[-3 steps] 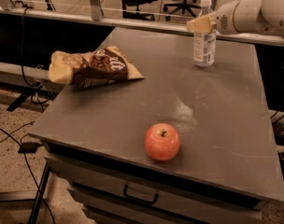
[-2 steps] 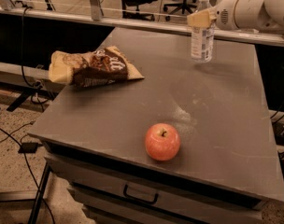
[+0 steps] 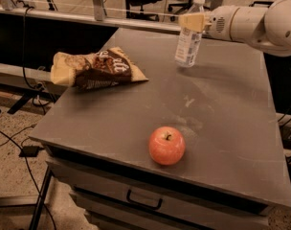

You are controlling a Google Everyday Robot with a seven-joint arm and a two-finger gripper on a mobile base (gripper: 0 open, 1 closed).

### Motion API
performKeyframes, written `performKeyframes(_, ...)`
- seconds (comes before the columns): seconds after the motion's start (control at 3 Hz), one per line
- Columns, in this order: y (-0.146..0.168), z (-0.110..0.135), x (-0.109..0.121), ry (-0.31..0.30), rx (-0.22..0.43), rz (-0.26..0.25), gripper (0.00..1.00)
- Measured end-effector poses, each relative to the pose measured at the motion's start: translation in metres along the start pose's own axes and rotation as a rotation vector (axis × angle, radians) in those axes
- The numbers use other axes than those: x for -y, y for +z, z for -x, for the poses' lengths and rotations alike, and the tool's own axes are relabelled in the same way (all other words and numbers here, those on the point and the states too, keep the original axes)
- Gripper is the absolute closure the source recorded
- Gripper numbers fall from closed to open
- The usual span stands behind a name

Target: Move blue plastic bottle near brown chip bag

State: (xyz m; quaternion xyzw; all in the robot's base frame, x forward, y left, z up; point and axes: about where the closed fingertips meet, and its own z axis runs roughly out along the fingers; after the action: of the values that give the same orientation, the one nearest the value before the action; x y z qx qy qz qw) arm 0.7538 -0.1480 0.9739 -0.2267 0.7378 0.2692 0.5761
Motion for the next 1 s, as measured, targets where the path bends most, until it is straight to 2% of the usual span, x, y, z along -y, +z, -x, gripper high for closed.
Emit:
performKeyframes(0.33, 0.010, 0.002, -0.028, 0.029, 0.086, 0.087, 1.00)
performKeyframes(0.67, 0.017, 0.004, -0.055, -0.014, 0.118, 0.150, 1.00)
performKeyframes(1.0, 0.023, -0.001, -0.074, -0.099, 0.101, 0.180, 0.83)
